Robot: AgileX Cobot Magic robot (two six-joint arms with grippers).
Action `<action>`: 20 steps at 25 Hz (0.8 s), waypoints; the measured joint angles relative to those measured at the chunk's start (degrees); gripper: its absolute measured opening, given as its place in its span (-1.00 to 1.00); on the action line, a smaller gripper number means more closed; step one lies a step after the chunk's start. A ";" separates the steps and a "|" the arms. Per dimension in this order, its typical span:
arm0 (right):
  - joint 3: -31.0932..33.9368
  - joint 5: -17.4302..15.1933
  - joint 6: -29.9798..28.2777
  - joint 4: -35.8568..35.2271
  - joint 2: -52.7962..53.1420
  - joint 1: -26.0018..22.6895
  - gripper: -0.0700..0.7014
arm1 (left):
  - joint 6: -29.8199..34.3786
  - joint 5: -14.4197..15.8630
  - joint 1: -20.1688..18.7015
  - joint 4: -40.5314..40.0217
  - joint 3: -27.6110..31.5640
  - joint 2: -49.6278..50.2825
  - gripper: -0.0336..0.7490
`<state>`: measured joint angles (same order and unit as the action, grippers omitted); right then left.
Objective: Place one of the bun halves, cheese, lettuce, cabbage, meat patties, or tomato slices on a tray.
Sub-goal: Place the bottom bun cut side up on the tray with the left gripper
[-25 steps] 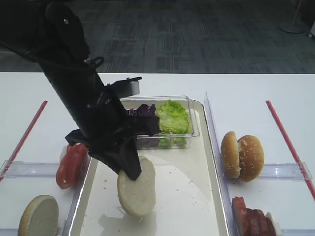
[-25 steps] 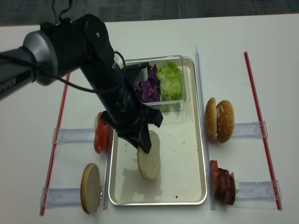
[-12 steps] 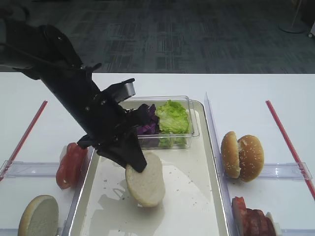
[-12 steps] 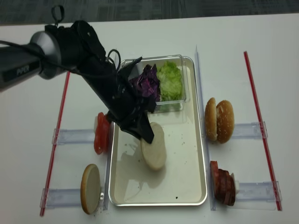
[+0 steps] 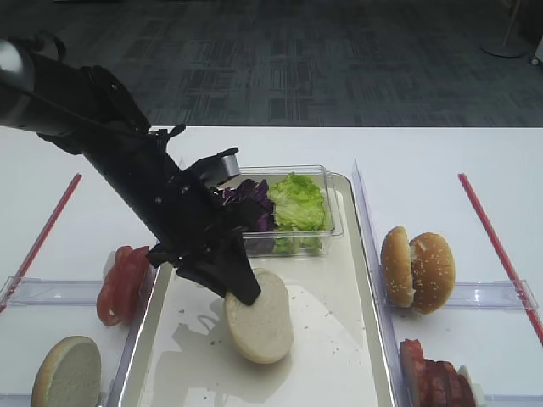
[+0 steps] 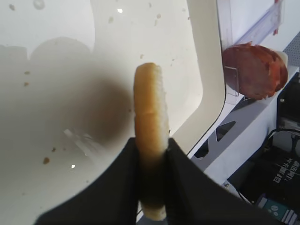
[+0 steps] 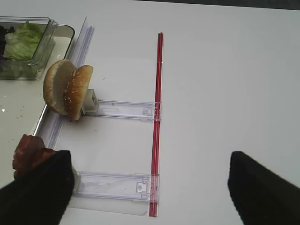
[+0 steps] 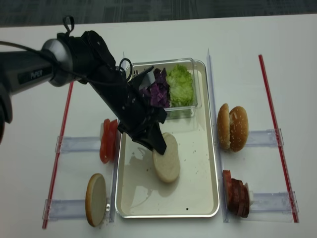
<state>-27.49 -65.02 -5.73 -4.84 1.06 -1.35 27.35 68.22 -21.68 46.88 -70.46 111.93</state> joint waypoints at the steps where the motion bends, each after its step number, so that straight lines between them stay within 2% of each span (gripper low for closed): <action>1: 0.00 0.00 0.00 0.00 0.00 0.00 0.94 | 0.24 0.00 0.00 0.00 0.00 0.48 -0.71; 20: 0.00 0.00 0.00 0.00 0.00 0.00 0.94 | 3.24 -0.34 0.00 1.31 -0.38 5.08 -0.71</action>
<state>-27.49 -65.02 -5.73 -4.84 1.06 -1.35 30.59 67.88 -21.68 48.19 -70.84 117.01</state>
